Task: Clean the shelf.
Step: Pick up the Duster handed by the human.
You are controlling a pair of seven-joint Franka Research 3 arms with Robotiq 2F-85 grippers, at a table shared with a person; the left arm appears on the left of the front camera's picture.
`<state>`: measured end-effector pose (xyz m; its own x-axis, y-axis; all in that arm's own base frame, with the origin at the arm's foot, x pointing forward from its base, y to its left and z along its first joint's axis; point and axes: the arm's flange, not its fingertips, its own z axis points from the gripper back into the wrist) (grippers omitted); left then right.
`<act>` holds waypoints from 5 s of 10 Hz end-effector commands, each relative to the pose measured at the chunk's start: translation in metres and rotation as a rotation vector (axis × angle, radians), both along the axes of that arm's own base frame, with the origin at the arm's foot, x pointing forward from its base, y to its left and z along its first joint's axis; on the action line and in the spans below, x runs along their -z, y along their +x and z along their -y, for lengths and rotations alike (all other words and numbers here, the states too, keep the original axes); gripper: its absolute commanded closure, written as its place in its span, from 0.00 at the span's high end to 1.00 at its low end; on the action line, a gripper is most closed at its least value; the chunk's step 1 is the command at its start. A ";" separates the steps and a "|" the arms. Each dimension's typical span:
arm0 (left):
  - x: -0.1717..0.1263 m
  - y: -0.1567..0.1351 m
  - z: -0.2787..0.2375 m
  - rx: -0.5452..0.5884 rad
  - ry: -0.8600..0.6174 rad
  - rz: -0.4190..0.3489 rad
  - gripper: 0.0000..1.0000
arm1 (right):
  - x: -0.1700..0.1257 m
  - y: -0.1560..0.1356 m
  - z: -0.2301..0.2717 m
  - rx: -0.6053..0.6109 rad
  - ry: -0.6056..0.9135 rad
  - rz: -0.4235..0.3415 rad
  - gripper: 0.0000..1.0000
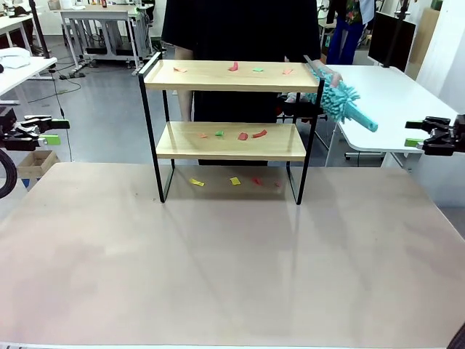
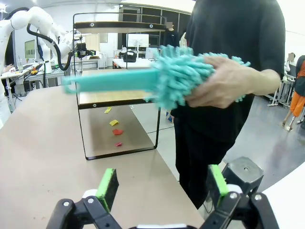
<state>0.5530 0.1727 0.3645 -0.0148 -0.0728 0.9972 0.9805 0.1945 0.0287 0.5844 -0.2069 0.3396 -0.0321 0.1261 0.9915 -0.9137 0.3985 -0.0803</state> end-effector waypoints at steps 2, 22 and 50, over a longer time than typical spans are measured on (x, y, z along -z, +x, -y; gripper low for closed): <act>-0.002 0.000 0.000 -0.001 0.004 0.005 1.00 | -0.002 0.000 0.000 0.000 -0.001 0.004 1.00; -0.002 0.000 0.000 -0.001 0.004 0.005 1.00 | -0.275 -0.052 -0.127 0.687 -0.437 -0.400 1.00; -0.002 0.000 0.000 -0.001 0.004 0.005 1.00 | -0.206 -0.084 -0.283 0.862 -0.575 -0.801 1.00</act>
